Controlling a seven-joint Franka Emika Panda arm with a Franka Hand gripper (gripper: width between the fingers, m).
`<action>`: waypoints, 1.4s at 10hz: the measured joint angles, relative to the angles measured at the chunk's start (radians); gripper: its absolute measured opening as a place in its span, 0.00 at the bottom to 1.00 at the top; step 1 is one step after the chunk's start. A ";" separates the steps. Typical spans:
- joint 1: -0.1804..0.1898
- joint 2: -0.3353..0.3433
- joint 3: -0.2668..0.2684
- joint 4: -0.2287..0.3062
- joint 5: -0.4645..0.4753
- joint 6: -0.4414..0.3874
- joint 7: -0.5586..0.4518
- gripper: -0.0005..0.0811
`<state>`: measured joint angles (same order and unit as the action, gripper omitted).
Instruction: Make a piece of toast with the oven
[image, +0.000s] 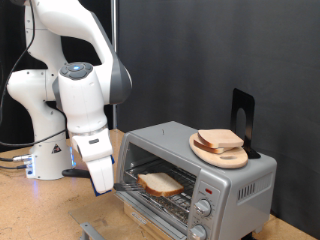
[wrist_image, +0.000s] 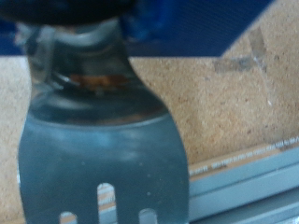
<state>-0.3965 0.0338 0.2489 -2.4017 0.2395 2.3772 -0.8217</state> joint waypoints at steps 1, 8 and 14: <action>0.002 -0.005 0.009 0.000 0.012 0.000 0.000 0.49; 0.008 -0.015 0.043 -0.002 0.017 -0.004 0.049 0.49; -0.015 -0.027 0.013 -0.062 -0.003 -0.033 0.020 0.49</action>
<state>-0.4114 0.0068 0.2621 -2.4638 0.2361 2.3443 -0.8020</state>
